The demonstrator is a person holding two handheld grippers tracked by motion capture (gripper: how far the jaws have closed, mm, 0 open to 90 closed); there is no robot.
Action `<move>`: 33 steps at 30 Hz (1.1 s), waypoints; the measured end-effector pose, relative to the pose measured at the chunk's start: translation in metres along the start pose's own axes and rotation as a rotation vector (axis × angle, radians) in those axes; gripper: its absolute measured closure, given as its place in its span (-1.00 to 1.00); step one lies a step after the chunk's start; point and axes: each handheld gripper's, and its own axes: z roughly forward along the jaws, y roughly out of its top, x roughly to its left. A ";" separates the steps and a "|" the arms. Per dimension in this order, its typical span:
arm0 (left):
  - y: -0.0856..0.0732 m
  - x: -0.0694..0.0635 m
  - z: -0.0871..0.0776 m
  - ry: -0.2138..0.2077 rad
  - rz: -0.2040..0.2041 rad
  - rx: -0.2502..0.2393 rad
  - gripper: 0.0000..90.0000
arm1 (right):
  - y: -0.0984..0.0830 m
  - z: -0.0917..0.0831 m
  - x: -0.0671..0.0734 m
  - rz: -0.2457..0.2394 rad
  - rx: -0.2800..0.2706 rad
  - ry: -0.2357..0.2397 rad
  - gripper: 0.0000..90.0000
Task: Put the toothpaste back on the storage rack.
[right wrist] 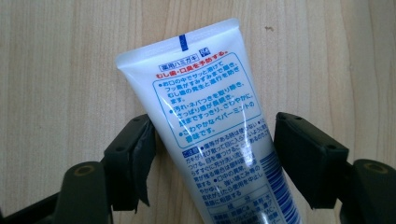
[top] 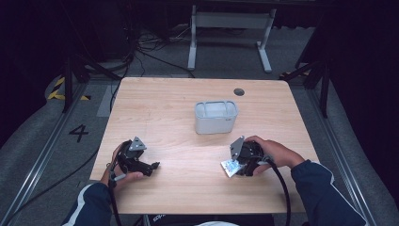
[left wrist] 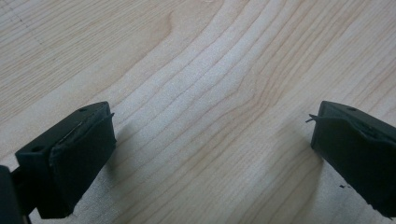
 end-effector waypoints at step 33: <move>0.000 0.000 0.000 -0.001 -0.007 -0.001 -1.00 | -0.021 -0.010 -0.005 0.088 -0.164 -0.053 0.33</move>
